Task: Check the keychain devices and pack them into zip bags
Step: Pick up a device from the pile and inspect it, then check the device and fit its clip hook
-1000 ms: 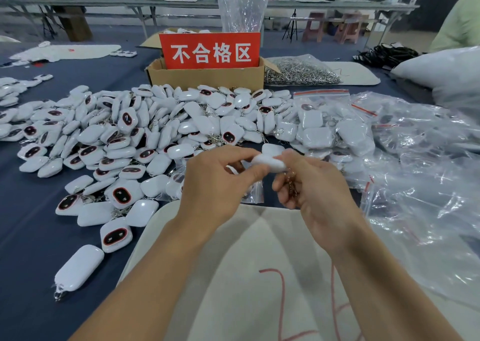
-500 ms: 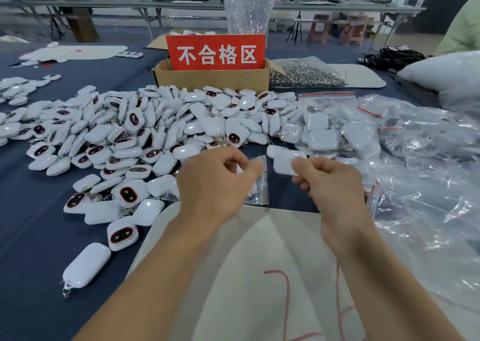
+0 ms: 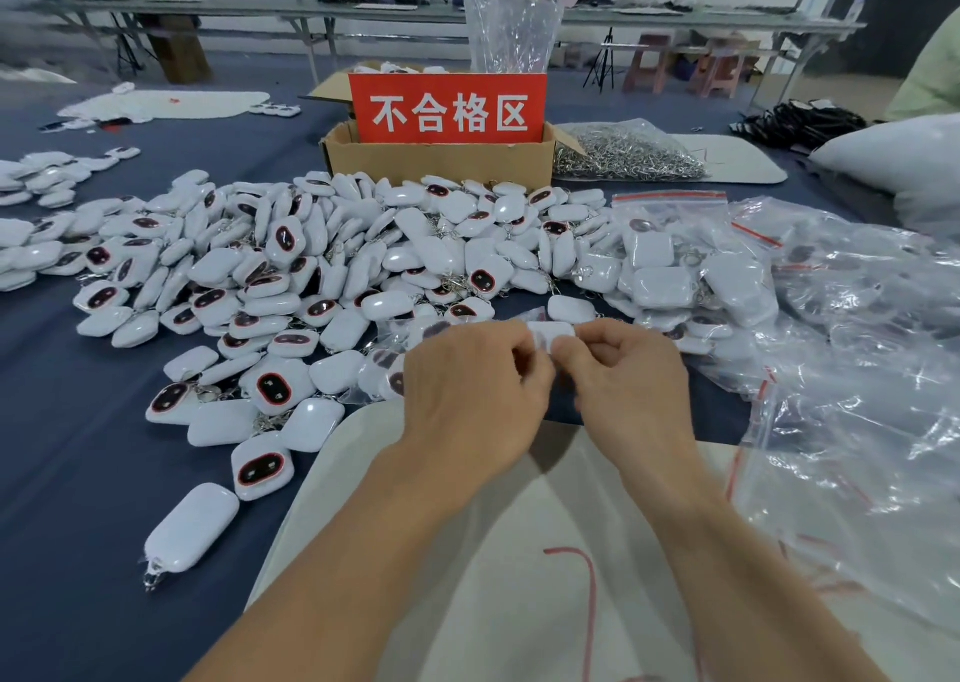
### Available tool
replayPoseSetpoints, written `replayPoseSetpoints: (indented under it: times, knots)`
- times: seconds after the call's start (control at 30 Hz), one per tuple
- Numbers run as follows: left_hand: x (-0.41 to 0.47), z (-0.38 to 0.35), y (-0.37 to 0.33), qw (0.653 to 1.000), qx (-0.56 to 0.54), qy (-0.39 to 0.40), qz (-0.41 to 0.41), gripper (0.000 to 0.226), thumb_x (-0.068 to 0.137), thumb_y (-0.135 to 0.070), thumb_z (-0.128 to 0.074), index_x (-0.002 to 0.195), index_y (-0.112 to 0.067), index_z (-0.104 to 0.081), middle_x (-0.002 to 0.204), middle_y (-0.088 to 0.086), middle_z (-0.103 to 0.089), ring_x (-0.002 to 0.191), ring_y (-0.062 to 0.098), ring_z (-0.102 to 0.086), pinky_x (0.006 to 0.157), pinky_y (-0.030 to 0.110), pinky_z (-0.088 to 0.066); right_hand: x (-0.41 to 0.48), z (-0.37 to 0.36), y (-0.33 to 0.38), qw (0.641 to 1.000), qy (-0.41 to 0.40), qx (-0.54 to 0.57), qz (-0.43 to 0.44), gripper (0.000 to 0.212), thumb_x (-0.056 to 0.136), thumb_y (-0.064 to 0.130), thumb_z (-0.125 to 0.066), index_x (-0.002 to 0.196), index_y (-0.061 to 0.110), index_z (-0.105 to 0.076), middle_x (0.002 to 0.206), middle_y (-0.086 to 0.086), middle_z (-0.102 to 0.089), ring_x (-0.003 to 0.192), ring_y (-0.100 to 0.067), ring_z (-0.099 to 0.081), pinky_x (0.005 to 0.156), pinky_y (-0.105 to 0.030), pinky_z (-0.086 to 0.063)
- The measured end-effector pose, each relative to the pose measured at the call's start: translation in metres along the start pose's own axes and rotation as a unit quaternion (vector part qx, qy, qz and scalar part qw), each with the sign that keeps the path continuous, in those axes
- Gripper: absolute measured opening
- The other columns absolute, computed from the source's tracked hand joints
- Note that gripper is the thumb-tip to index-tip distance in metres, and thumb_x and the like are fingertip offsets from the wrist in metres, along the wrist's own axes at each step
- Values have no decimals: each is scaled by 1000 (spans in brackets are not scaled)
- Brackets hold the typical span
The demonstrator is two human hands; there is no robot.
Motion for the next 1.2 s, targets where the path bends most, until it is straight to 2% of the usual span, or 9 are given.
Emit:
replayPoseSetpoints:
  times: [0.17,0.27,0.37,0.47,0.53,0.77,0.93,1.1,1.2]
  knots:
    - [9,8,8,968,-247,50,-15,17,87,-41,-59,79,-30,-69,72,-14,-66,72,7,-58,62,28,-42,2,-18,-5,988,129,-84,2,27,95,16,-64,74,27,-75,53,6,-62,51,-8,-47,57,-26,-38]
    - [16,28,41,924,-365,-58,98,30,94,-38,-55,76,-27,-76,57,-10,-56,56,11,-49,58,30,-43,-1,-22,-6,978,183,-95,-3,13,92,24,-68,85,27,-79,65,-11,-63,60,-13,-42,60,-29,-39]
    - [17,46,89,840,-440,-202,245,41,96,-40,-52,67,-24,-76,51,-10,-42,51,8,-34,44,18,-31,-4,-21,-2,970,221,-97,-1,13,87,31,-72,90,41,-81,72,-16,-61,64,-14,-38,60,-29,-38]
    - [15,50,118,767,-479,-260,338,42,91,-33,-53,55,-24,-72,57,-7,-42,49,5,-33,45,13,-31,-4,-17,3,965,227,-129,6,18,83,27,-75,84,44,-80,61,-7,-53,57,-8,-34,53,-23,-35]
    - [15,49,124,753,-487,-266,354,41,89,-28,-54,52,-23,-70,58,-7,-42,47,6,-33,44,13,-30,-6,-16,5,958,235,-166,13,19,82,28,-76,76,46,-79,53,6,-48,51,-7,-33,48,-16,-32]
    - [17,47,111,818,-421,-218,326,29,84,-32,-56,62,-26,-74,50,-11,-40,49,7,-37,53,21,-37,-6,-7,1,943,125,-308,-7,22,83,38,-72,62,42,-70,46,16,-56,49,-6,-52,50,-26,-35]
    - [15,49,108,836,-390,-214,321,27,83,-34,-56,65,-31,-75,50,-9,-40,50,7,-38,62,33,-38,-9,-9,3,933,61,-355,-5,28,84,51,-66,63,32,-66,63,10,-66,72,-21,-64,61,-32,-44]
    - [18,41,112,857,-354,-173,331,23,82,-33,-57,70,-37,-77,47,-11,-47,47,4,-43,59,31,-37,-1,7,4,968,18,-252,-4,16,86,27,-68,71,31,-68,54,20,-62,60,-4,-59,59,-25,-46]
    - [22,31,108,906,-281,-88,304,22,84,-29,-59,79,-40,-77,56,-20,-64,46,1,-52,57,28,-38,-2,21,14,983,-79,-163,36,14,88,20,-65,87,32,-71,66,20,-64,71,0,-60,69,-11,-44]
Point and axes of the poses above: each hand's wrist, its own x-axis towards the middle knuckle, its own z-axis out of the back of the hand, y = z × x, the point moved 7 cm from there along x, towards the middle knuckle
